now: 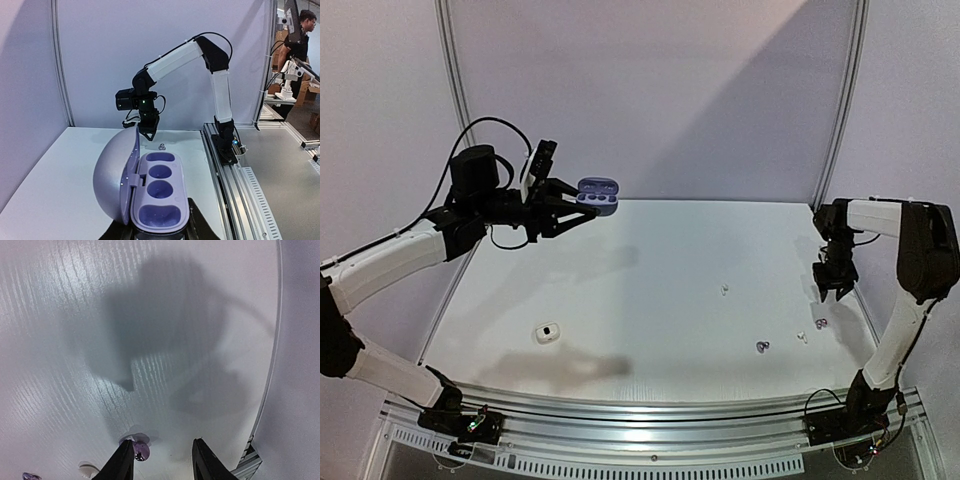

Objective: Insert the wireless bluetooth earbuds into the charging case
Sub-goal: Pick up the right earbud from the center of the board.

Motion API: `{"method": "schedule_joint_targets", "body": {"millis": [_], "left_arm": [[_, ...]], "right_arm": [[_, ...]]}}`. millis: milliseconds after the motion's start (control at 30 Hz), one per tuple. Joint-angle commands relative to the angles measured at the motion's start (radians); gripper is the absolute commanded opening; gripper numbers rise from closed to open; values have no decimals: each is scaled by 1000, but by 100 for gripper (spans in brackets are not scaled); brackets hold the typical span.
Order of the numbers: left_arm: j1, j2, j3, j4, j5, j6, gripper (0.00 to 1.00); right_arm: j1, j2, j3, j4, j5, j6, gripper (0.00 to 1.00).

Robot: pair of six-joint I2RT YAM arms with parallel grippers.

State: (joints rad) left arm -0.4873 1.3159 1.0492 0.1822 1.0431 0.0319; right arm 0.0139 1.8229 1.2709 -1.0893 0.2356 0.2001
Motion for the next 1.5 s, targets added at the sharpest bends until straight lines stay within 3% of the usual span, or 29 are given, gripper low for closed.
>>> {"method": "schedule_joint_targets", "body": {"millis": [0,333,800,1467], "left_arm": [[-4,2,-14,26,11,-10,0],[-2,5,-15,34,6,-11,0],[1,7,-11,32,5,-6,0],[7,8,-5,13,4,4,0]], "right_arm": [[3,53,-7,5,-50,3,39],[3,65,-58,-11,-63,-2,37],[3,65,-99,25,-107,10,27],[3,-11,-110,-15,-171,54,24]]}}
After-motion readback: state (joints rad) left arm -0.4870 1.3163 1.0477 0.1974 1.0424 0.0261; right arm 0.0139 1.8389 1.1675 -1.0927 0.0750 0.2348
